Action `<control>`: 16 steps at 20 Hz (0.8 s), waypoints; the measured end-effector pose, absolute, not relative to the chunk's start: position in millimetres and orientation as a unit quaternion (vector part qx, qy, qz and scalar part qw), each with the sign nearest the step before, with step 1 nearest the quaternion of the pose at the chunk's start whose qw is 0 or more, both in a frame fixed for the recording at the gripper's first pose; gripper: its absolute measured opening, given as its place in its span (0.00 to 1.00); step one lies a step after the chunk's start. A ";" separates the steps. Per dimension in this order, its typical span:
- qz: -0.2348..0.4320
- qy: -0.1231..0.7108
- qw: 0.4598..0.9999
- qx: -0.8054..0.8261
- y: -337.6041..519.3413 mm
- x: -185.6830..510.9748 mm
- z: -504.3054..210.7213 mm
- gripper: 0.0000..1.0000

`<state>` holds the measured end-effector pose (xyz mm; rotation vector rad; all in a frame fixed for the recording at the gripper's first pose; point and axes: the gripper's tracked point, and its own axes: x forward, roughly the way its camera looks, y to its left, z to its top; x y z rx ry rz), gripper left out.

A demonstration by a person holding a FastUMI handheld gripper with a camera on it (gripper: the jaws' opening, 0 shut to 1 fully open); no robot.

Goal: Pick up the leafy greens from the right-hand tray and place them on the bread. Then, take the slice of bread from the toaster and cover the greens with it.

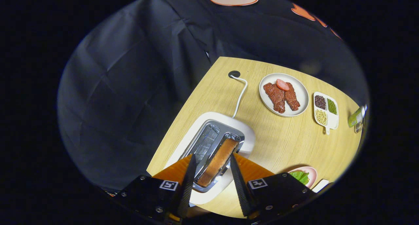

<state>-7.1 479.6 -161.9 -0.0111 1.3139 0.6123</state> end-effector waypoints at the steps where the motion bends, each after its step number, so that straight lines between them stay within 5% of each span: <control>1: 0.275 0.602 0.749 -0.003 477.4 -5.4 -158.8 0.59; 8: 0.267 0.595 0.758 -0.008 473.4 -2.8 -163.0 0.21; 16: 0.292 0.568 0.768 0.044 462.2 0.5 -130.8 0.12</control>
